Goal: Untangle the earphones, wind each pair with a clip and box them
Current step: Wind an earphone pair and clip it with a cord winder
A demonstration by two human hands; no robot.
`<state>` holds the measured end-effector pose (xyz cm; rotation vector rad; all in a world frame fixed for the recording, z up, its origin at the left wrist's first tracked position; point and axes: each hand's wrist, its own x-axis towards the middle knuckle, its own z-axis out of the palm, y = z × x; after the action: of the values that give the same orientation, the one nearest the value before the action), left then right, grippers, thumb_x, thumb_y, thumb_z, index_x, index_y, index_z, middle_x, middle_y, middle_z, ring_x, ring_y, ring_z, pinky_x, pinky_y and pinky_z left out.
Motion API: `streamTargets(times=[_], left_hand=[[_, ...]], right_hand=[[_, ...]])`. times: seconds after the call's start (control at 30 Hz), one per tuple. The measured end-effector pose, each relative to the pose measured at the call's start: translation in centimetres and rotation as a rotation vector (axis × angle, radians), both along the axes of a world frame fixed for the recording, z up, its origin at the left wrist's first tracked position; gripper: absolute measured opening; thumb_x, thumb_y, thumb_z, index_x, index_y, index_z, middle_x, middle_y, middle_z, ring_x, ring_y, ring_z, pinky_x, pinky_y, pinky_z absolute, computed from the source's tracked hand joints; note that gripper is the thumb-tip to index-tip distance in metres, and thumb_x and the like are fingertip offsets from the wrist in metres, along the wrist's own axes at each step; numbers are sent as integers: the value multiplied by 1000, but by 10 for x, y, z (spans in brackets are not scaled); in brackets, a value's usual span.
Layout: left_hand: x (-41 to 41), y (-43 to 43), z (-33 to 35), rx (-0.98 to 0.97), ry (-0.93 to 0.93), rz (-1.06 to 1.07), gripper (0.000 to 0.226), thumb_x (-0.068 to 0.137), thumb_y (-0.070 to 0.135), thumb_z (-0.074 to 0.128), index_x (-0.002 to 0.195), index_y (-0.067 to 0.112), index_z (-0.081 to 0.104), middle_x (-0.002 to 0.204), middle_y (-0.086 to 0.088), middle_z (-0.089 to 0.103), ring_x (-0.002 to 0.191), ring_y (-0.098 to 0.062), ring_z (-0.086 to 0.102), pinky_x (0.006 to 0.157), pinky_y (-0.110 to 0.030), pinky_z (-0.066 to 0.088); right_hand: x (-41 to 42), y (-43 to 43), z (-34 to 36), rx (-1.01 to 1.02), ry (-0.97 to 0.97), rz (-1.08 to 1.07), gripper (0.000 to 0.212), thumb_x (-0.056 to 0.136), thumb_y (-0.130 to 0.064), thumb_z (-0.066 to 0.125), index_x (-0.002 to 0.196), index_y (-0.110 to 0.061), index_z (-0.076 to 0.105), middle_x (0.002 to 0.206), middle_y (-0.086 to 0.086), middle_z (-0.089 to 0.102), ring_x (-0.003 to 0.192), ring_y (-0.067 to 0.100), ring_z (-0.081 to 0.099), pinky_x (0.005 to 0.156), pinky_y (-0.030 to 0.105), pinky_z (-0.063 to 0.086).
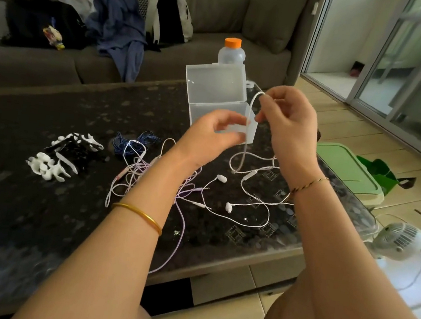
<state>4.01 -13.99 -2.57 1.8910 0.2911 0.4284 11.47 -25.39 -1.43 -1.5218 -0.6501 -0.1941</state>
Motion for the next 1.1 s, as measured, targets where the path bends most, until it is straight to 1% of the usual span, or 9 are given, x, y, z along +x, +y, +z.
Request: streamTargets(times=[0.13, 0.27, 0.37, 0.5, 0.6, 0.67, 0.8, 0.93, 1.1], left_hand=[[-2, -3, 0, -35, 32, -68, 10, 94, 15, 58, 88, 18, 65, 89, 0, 72, 87, -9, 68, 80, -17, 50], [-6, -3, 5, -365, 173, -132, 29, 103, 20, 38, 88, 9, 60, 65, -3, 62, 71, -20, 70, 85, -37, 54], [-7, -3, 4, -501, 263, -198, 36, 103, 29, 37, 91, 7, 62, 64, -2, 53, 63, -17, 63, 78, -37, 56], [-8, 0, 2, -442, 304, -229, 14, 97, 8, 50, 94, 7, 64, 66, 4, 53, 59, -5, 50, 62, -22, 56], [-7, 5, 0, -521, 300, -151, 13, 96, 6, 52, 94, 6, 65, 70, 0, 54, 58, -5, 50, 54, -18, 53], [-6, 8, -1, -563, 289, -125, 12, 94, 7, 55, 94, 6, 67, 70, 0, 55, 58, -5, 51, 53, -18, 52], [-6, 14, -2, -656, 252, -121, 12, 94, 8, 54, 92, 6, 66, 68, 0, 57, 54, -5, 54, 55, -20, 54], [-10, 20, -2, -591, 270, -151, 16, 96, 9, 50, 97, 10, 67, 72, 2, 67, 60, -5, 64, 76, -27, 52], [-15, 23, -1, -563, 330, -199, 18, 95, 5, 51, 100, 12, 67, 76, 3, 72, 68, -7, 68, 88, -33, 50]], right_hand=[[7, -2, -2, -35, -33, -141, 10, 90, -12, 57, 81, -18, 55, 64, -2, 56, 56, 3, 53, 59, 21, 44], [18, -3, -12, -174, 0, -292, 24, 90, -19, 56, 71, -32, 48, 68, -5, 57, 71, 21, 60, 67, 32, 47], [27, -1, -21, -209, 85, -387, 12, 90, -18, 52, 79, -21, 51, 78, 3, 63, 79, 25, 61, 66, 31, 44], [35, 2, -33, -318, 188, -382, 8, 91, -17, 48, 93, -14, 56, 93, 8, 67, 86, 26, 62, 76, 39, 51], [33, 3, -36, -610, -29, -211, 48, 84, -8, 53, 131, -19, 50, 134, 4, 52, 122, 26, 48, 103, 42, 40], [28, 8, -35, -644, -267, -31, 59, 80, -1, 54, 135, -23, 49, 144, -1, 43, 136, 22, 32, 113, 38, 24], [18, 13, -29, -555, -191, 229, 26, 90, -3, 52, 105, -15, 70, 106, -1, 67, 106, 12, 57, 95, 25, 43], [18, 16, -27, -485, -45, 266, 21, 94, -7, 50, 102, -10, 69, 80, -5, 65, 74, 7, 59, 70, 10, 45], [23, 28, -34, -349, 116, 148, 23, 96, -8, 46, 102, -9, 68, 63, 1, 56, 57, 8, 52, 66, 23, 49]])
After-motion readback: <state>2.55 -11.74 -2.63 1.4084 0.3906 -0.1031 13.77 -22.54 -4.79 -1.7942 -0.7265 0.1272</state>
